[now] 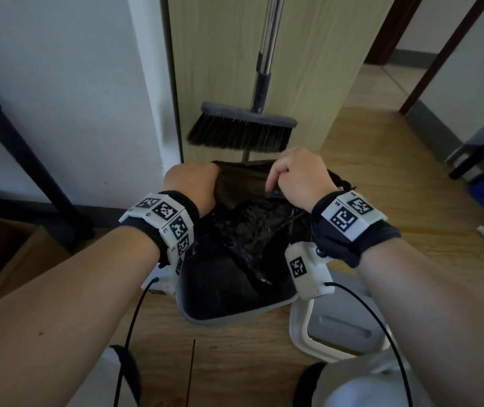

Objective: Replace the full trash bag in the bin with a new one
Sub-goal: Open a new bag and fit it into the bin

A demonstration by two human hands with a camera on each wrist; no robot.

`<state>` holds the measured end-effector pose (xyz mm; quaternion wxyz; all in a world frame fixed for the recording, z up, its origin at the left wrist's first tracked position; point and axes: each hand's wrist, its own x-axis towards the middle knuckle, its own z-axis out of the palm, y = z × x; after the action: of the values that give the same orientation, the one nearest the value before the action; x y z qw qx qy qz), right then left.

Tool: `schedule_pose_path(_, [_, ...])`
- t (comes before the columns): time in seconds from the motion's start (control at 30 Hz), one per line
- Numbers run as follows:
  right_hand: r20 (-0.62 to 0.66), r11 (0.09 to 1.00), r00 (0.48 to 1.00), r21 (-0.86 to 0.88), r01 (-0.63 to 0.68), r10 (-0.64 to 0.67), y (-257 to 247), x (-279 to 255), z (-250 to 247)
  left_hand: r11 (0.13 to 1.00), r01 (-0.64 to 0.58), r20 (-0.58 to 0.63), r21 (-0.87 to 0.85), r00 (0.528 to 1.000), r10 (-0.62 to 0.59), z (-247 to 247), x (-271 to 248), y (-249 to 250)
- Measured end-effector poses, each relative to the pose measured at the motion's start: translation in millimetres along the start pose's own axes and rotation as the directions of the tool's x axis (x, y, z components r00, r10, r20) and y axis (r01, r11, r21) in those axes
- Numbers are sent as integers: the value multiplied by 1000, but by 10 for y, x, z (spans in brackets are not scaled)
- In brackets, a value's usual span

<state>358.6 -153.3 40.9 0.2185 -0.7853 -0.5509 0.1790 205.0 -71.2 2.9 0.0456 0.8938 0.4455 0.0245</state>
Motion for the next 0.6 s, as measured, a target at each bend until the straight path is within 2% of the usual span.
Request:
schedule_pose_path(0.17, [47,938,992,-332,-95,117,44,-64,114,989,-49,37,-138,998,54,3,20,47])
schedule_pose_path(0.3, [66,874,993,-482,-54,97,101,-101,241,976,-91,72,-197,992,107,35,37,72])
schedule_pose_path(0.47, [59,874,987,-475,-103,148,318,-102,108,988,-98,99,-118,989,110,22,-15,-97])
schedule_pose_path(0.6, [47,821,963,-534,-201,266,519,-79,24,999,-17,134,40,991,12,72,-63,-334])
